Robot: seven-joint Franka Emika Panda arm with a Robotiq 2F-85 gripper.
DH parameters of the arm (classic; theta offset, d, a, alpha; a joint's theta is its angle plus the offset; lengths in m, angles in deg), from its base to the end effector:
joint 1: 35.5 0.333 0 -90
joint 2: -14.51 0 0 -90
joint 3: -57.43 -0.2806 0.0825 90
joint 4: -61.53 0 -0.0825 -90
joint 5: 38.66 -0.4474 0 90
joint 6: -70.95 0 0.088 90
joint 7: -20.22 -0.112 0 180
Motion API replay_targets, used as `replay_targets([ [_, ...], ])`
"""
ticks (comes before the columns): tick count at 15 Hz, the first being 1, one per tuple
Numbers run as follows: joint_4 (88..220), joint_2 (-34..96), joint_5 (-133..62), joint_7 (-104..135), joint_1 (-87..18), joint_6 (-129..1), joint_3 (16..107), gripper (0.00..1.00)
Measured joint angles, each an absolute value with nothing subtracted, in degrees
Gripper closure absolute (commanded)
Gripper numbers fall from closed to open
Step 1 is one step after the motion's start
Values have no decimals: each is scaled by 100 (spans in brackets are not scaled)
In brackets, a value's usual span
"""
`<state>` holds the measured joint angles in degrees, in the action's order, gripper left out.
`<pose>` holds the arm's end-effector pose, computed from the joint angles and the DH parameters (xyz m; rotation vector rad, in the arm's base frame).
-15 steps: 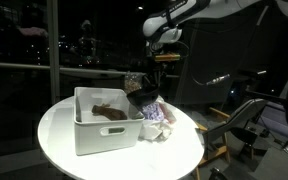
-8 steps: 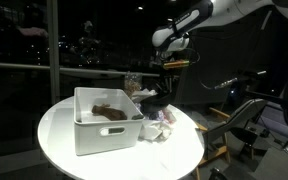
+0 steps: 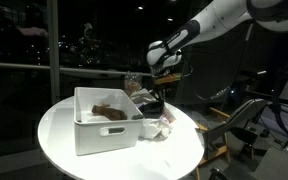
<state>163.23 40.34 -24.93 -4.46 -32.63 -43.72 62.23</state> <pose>0.6630 -0.0365 0.2168 2.8094 -0.4752 -0.2458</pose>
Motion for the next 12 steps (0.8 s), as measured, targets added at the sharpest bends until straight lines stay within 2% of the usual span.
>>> replay_targets([
  [3,16323,4151,-2168,-935,-3153,-4957,6354,96],
  [5,16325,4224,-1998,-1139,-3104,-5163,6448,92],
  [6,16325,4282,-1908,-1229,-3079,-5258,6486,70],
  [7,16326,4351,-1833,-1287,-3050,-5322,6518,66],
  [10,16328,4557,-1644,-1305,-2997,-5415,6555,41],
  [12,16343,4600,-1439,-1247,-2941,-5391,6563,27],
])
